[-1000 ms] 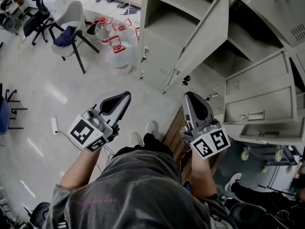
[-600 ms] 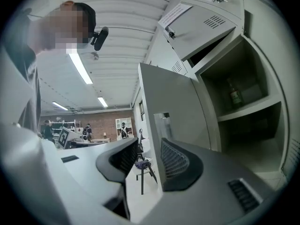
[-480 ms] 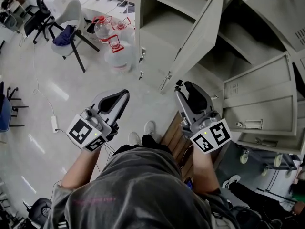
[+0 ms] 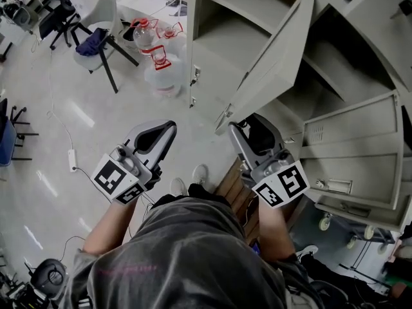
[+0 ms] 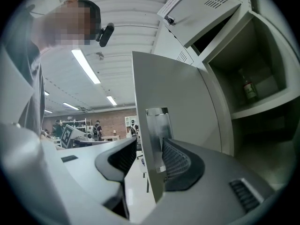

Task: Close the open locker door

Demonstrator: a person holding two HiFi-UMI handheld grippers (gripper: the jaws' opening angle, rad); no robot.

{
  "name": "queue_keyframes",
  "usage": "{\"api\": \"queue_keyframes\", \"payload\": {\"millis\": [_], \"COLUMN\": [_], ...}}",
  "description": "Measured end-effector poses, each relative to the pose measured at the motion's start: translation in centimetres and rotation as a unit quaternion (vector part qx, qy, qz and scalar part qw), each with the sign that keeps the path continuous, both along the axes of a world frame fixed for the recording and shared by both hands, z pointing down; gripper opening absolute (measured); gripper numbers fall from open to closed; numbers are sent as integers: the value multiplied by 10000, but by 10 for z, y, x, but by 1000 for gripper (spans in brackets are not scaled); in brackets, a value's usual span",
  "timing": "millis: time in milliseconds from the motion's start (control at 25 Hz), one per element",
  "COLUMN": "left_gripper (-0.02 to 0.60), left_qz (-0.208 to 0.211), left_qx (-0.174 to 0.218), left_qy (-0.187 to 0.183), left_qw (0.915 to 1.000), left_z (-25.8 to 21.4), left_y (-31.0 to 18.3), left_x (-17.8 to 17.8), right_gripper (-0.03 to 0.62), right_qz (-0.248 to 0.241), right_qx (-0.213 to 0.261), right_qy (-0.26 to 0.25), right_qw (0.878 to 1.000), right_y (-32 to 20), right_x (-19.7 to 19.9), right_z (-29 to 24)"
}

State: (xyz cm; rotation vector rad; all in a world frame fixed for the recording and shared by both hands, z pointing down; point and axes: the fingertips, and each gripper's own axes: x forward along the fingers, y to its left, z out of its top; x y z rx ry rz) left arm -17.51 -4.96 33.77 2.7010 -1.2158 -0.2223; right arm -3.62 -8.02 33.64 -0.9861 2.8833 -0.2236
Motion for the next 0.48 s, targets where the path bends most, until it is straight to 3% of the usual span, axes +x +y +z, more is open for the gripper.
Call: {"api": "queue_keyframes", "payload": {"millis": [160, 480], "left_gripper": [14, 14], "left_qz": [-23, -315], "left_qx": [37, -60], "left_qy": [153, -57], "left_qw": [9999, 9995], "left_z": [-4, 7], "left_y": [-6, -19], "left_x": [1, -8], "right_gripper": [163, 145], "right_qz": [-66, -410], "right_qx": [4, 47], "right_qy": [-28, -163], "right_qw": [10000, 9990], "right_y": [-5, -10], "right_x": [-3, -16], "right_z": [1, 0]}}
